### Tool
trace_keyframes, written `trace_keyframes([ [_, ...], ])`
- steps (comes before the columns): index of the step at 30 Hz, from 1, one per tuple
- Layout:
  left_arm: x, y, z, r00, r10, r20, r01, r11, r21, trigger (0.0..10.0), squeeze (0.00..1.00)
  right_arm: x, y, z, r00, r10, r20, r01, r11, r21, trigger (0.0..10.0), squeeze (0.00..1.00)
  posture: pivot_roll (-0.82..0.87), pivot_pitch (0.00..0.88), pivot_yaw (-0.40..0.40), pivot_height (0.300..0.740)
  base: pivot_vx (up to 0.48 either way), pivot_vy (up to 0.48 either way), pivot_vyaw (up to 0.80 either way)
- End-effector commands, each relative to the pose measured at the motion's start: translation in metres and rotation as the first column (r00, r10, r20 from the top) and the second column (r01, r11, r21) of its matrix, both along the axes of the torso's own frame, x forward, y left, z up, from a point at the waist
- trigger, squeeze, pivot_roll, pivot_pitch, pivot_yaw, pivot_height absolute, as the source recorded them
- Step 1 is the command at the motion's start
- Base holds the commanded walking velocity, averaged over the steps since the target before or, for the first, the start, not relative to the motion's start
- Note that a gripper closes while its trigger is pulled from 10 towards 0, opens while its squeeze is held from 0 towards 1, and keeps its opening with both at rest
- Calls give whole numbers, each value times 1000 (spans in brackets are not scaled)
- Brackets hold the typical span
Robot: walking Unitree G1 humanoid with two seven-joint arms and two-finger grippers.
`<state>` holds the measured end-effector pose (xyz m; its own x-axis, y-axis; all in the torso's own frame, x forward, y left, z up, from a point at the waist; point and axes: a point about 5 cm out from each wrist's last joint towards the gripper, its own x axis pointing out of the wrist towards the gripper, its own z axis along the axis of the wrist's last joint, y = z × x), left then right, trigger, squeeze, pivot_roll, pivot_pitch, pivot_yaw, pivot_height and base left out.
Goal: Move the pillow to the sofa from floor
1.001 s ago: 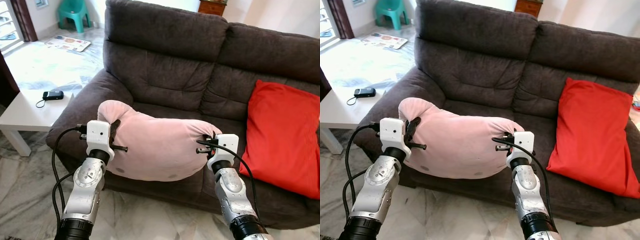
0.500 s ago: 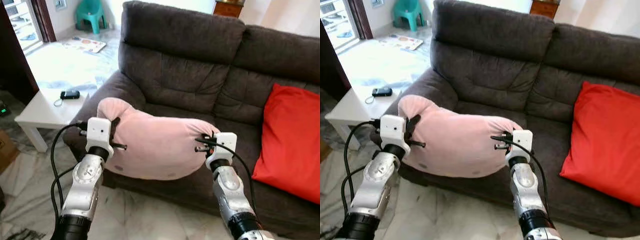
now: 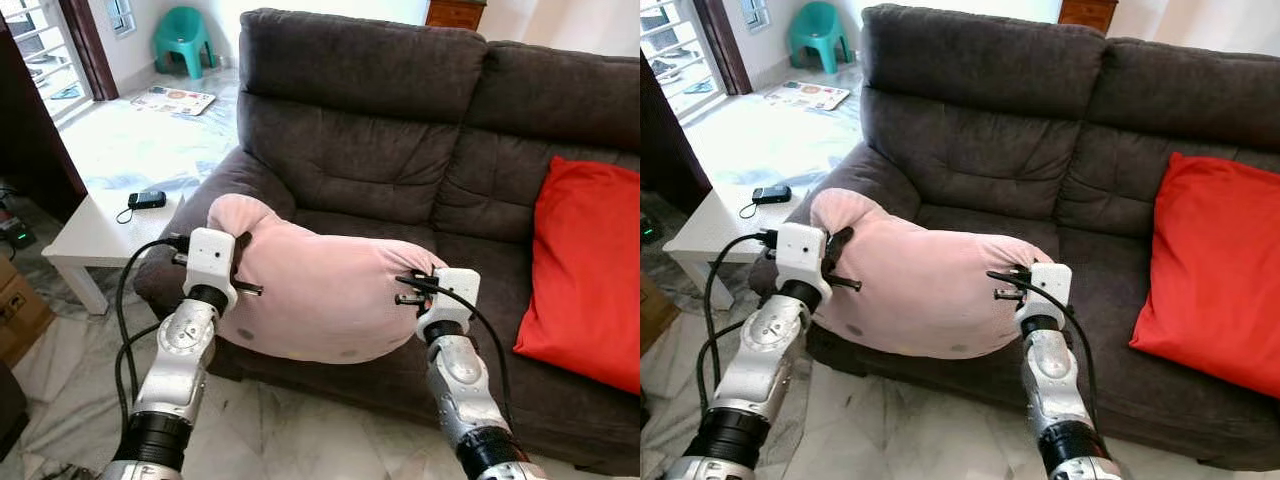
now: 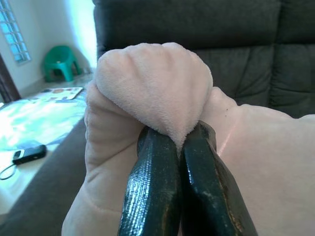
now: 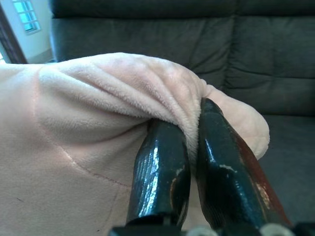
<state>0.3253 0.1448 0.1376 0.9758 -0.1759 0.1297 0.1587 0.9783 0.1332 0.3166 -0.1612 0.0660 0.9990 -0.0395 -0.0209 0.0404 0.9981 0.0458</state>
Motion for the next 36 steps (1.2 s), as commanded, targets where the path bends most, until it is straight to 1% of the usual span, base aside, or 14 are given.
trace_keyframes([
  [1,1,-7,13,997,-12,77,13,1000,-13,10000,0,2,-16,17,995,-42,91,42,999,-2,10000,0,123,0,-82,740,0,0,0],
  [3,-2,-15,12,996,-30,83,29,1000,9,10000,0,-4,-27,17,994,-65,93,66,998,-2,10000,0,101,0,-86,740,0,0,0],
  [5,-3,-20,12,995,-39,88,37,999,15,10000,0,-8,-33,17,993,-72,96,73,997,-5,10000,0,97,0,-87,740,0,0,0],
  [6,-5,-23,11,995,-50,92,48,999,26,10000,0,-11,-40,18,991,-89,105,90,996,-8,10000,0,81,0,-74,740,0,0,0],
  [7,-5,-23,11,995,-50,92,48,999,26,10000,0,-11,-40,18,991,-89,105,90,996,-8,10000,0,81,0,-74,740,0,0,0],
  [10,-5,-26,8,995,-67,77,66,998,17,10000,0,-16,-50,19,986,-124,110,126,992,-11,10000,0,63,0,-59,740,0,0,0],
  [13,-5,-24,7,994,-78,71,77,997,28,10000,0,-16,-52,20,983,-143,117,144,990,-5,10000,0,64,0,-51,740,0,0,0],
  [16,2,-12,10,997,-37,68,37,999,-5,10000,0,-8,-44,28,980,-138,141,138,990,13,10000,0,46,0,-44,740,0,0,0],
  [19,4,-8,10,997,-25,66,26,1000,-13,10000,0,-5,-40,29,982,-130,138,128,992,19,10000,0,57,0,-53,740,0,0,0],
  [21,6,-6,13,996,-5,84,6,1000,-14,10000,0,-1,-33,31,986,-96,136,94,995,23,10000,0,86,0,-73,740,0,0,0],
  [24,7,0,18,994,35,101,-32,999,-37,10000,0,4,-23,34,988,-54,142,52,998,22,10000,0,94,0,-73,740,0,0,0],
  [27,6,3,15,995,44,91,-40,998,-42,10000,0,5,-20,35,988,-51,144,48,999,25,10000,0,98,0,-65,740,0,0,0],
  [30,1,5,10,996,19,84,-17,1000,-16,10000,0,2,-15,32,988,-48,144,44,999,32,10000,0,110,0,-50,740,0,0,0],
  [36,-1,8,9,997,24,79,-23,1000,-14,10000,0,-8,-7,23,991,-33,133,28,999,40,10000,0,112,0,-34,740,0,0,619],
])
